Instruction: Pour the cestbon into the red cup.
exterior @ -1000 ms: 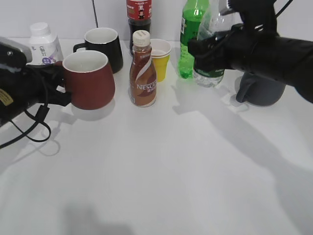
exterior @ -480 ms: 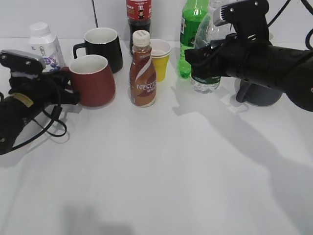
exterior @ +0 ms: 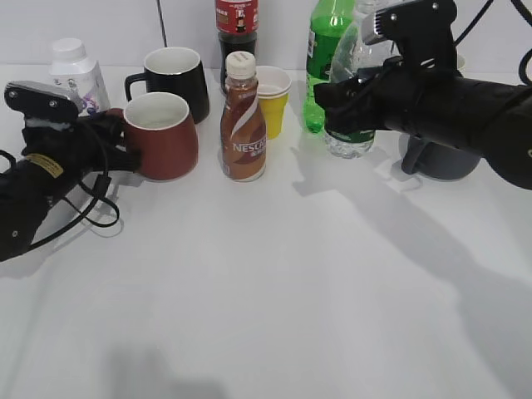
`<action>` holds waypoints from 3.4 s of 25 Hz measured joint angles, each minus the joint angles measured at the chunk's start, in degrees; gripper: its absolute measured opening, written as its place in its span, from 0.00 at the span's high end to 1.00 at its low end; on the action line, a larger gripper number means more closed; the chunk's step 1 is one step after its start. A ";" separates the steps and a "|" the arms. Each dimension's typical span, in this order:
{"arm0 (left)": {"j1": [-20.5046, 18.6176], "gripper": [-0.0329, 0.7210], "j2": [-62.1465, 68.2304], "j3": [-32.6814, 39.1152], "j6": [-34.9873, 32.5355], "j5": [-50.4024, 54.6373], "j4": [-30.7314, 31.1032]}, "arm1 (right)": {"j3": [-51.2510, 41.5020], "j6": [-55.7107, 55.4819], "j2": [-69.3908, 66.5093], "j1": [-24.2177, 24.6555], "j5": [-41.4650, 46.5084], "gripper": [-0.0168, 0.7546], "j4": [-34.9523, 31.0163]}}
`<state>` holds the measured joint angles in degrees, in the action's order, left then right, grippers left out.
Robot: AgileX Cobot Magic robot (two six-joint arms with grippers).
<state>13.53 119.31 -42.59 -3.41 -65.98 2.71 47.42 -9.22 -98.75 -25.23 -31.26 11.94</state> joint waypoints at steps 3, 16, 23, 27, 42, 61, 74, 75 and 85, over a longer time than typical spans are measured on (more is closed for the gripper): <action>0.00 0.73 0.00 0.06 0.31 -1.15 0.07 | 0.00 0.06 0.00 0.00 0.00 0.34 0.00; 0.00 0.62 -4.38 8.92 0.65 -3.05 1.05 | 0.00 2.58 -8.44 1.12 -8.41 0.34 -2.88; 0.86 0.61 -12.61 15.31 0.70 -3.05 1.66 | 0.00 6.52 -11.81 1.12 -12.12 0.34 -7.18; 2.80 0.61 -17.56 17.90 0.70 -3.15 1.78 | 0.00 7.11 -11.81 1.12 -12.49 0.34 -8.53; 6.05 0.61 -29.67 19.86 0.70 -1.60 0.96 | 0.00 6.94 -11.81 1.12 -10.30 0.25 -7.45; 6.05 0.61 -38.54 19.92 5.80 14.03 0.47 | 0.00 -0.18 -6.44 1.12 2.83 0.12 -7.47; 6.05 0.61 -54.51 13.43 7.57 53.35 -4.79 | 0.00 -2.52 1.69 0.58 23.91 0.14 -6.65; 6.05 0.61 -55.73 12.12 7.57 57.55 -5.05 | 0.00 -2.52 2.28 0.58 25.46 0.14 -6.44; 6.05 0.61 -64.66 -2.45 7.57 109.29 -7.05 | 0.00 -1.20 11.69 -1.42 48.01 0.17 -6.26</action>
<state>19.58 54.65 -45.05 4.15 43.31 -4.34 47.42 -10.42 -87.06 -26.65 16.76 5.68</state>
